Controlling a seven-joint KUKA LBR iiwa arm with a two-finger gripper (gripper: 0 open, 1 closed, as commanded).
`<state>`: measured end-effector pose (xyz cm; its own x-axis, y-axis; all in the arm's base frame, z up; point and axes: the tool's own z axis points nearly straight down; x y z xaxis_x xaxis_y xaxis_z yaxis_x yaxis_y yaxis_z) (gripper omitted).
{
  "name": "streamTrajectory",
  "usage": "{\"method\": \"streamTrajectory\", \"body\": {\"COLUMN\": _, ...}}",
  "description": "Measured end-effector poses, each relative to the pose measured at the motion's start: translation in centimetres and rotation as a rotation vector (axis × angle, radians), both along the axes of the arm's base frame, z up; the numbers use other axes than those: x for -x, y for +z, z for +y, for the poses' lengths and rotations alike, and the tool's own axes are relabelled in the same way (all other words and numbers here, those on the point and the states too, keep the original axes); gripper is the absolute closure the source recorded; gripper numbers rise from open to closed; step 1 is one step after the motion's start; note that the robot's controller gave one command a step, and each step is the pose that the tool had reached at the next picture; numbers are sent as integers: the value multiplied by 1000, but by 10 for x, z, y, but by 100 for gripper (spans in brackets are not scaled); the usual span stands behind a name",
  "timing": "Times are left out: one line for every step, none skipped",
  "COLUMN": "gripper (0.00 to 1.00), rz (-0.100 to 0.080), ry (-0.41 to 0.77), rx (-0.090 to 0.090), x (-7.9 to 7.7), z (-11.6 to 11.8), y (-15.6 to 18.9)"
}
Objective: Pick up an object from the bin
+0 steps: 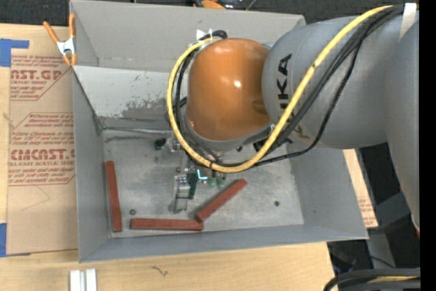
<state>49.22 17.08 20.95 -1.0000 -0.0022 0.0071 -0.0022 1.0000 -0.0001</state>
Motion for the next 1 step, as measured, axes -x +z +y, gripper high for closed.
{"method": "streamTrajectory", "body": {"gripper": 0, "rz": -6, "ry": 488, "rx": -3, "x": -1, "z": -59, "y": -141}}
